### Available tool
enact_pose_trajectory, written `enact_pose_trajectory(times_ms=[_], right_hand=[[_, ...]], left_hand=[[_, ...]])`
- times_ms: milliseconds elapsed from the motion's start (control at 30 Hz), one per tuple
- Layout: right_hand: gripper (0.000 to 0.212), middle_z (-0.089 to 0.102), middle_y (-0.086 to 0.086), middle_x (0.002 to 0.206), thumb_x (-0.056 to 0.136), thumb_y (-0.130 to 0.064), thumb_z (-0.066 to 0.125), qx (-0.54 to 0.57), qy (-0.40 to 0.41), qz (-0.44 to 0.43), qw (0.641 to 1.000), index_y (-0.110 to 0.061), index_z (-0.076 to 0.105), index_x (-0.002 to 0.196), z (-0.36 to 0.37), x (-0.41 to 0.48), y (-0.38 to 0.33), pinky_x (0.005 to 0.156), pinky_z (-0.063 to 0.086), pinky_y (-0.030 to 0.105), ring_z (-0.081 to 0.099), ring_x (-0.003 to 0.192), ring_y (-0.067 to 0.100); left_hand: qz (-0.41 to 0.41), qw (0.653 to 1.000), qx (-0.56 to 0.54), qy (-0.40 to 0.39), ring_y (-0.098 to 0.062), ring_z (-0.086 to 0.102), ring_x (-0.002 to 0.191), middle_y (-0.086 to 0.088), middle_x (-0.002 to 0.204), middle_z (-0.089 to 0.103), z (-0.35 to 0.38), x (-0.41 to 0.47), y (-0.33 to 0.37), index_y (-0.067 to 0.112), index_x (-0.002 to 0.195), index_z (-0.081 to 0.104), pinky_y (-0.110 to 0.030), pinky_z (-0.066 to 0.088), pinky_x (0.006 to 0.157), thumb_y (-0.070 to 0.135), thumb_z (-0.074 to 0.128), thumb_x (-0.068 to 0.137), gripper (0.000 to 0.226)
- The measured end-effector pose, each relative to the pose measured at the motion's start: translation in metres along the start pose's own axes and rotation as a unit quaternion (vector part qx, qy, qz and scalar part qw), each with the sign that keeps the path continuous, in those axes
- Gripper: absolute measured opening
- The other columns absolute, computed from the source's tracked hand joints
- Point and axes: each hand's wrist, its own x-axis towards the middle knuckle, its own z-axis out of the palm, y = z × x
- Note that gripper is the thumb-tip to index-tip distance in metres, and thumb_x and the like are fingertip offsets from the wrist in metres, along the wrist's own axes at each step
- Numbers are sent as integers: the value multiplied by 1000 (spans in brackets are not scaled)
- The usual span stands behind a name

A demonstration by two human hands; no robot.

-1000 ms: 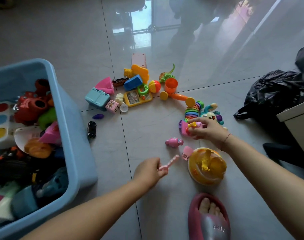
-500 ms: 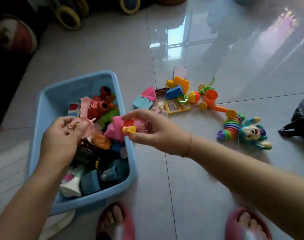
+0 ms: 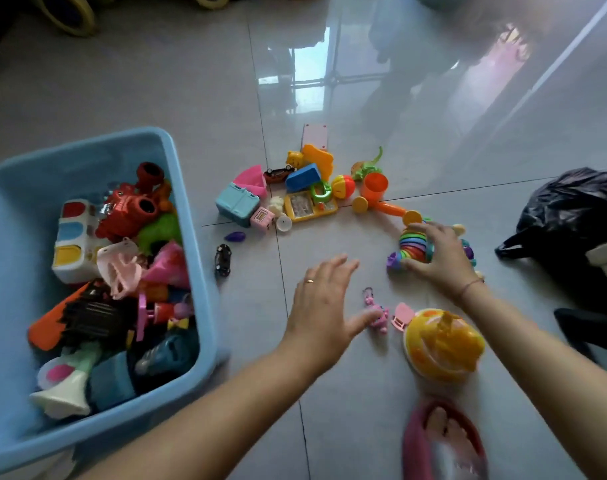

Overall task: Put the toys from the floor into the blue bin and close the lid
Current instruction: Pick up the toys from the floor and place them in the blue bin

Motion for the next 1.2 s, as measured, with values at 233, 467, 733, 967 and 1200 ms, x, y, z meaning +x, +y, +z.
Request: enact_pose_trajectory(times_ms=[233, 467, 733, 967, 1200], right_hand=[[79, 27, 11, 150, 68, -40, 79, -173, -96, -45, 979, -32, 42, 137, 3, 44, 44, 109, 30, 47, 29, 136, 34], [75, 0, 7, 156, 82, -30, 65, -320, -127, -118, 931, -42, 22, 143, 19, 58, 53, 103, 33, 47, 36, 128, 40], [53, -1, 8, 158, 90, -14, 54, -330, -98, -151, 927, -30, 33, 136, 14, 44, 55, 81, 45, 38, 58, 101, 37], [50, 30, -3, 150, 81, -41, 65, -185, -60, -127, 973, -28, 48, 127, 16, 27, 47, 64, 40, 28, 60, 104, 27], [34, 63, -5, 98, 79, -31, 72, 333, 0, -27, 943, -19, 61, 109, -6, 4, -34, 70, 45, 9, 57, 88, 5]], left_hand=[[33, 964, 150, -216, -22, 19, 143, 0, 156, 22, 102, 50, -27, 26, 148, 23, -35, 17, 115, 56, 64, 77, 87], [99, 943, 199, -249, -21, 22, 141, 4, 152, 30, 122, 65, -44, 33, 142, 34, -35, 18, 111, 54, 64, 77, 75], [58, 982, 103, -146, -24, 54, 110, 0, 115, 64, 116, 64, -51, 20, 115, 63, -28, 35, 89, 59, 55, 75, 57], [-114, 991, -64, -25, -17, 58, 100, 0, 108, 67, 74, 58, -55, 19, 113, 65, -23, 38, 79, 35, 75, 76, 42], [-152, 963, -216, 60, -8, 57, 99, 5, 109, 63, -12, 45, -23, 21, 118, 61, -15, 45, 78, 37, 69, 80, 42]])
